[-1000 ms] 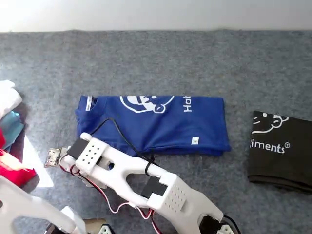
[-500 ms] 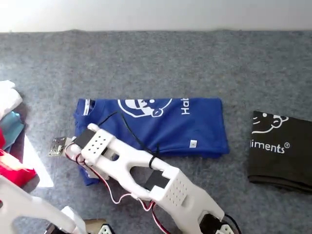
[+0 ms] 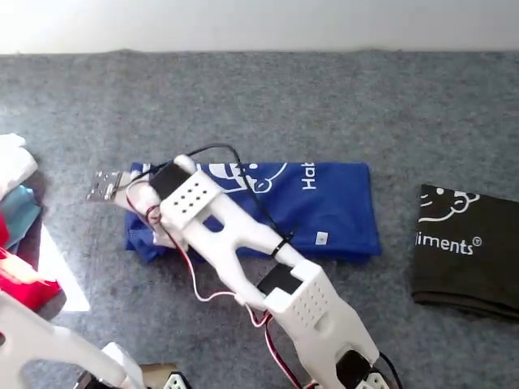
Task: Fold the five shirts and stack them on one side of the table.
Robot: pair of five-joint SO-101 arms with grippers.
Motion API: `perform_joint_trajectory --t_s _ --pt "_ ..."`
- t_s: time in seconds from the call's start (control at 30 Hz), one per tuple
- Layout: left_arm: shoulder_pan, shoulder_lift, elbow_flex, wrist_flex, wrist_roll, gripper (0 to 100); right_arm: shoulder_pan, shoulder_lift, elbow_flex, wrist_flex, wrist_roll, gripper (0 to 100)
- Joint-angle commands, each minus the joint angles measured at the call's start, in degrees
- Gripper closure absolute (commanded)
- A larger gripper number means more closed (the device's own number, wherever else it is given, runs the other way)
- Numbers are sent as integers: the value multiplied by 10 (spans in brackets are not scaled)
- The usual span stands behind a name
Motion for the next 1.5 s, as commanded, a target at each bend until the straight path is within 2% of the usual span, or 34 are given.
perform_joint_trajectory --t_s 0.0,0.23,0.43,0.57,0.73,0.87,0.9,1.1,1.33,1.47 --pt "4 -10 -1 -7 -6 985 22 -35 -28 -19 19 988" --pt "4 -10 -1 -7 -6 985 51 -9 -28 -86 39 981" --pt "4 -10 -1 -5 -6 985 66 34 -32 -88 11 790" --pt "4 -10 -1 -5 -7 985 80 38 -72 -83 -23 775" --pt "4 -10 -1 -6 -7 985 97 35 -116 -42 -24 831" --pt "4 -10 -1 -6 -7 985 80 37 -179 35 -22 985" --pt "4 -10 -1 -7 -7 985 71 38 -193 51 -22 995" --pt "4 -9 -1 -7 -7 985 43 52 -201 91 -22 988" --pt "4 -9 -1 -7 -7 985 125 160 -204 109 -25 989" --pt "4 -9 -1 -7 -7 985 131 198 -209 108 -22 989"
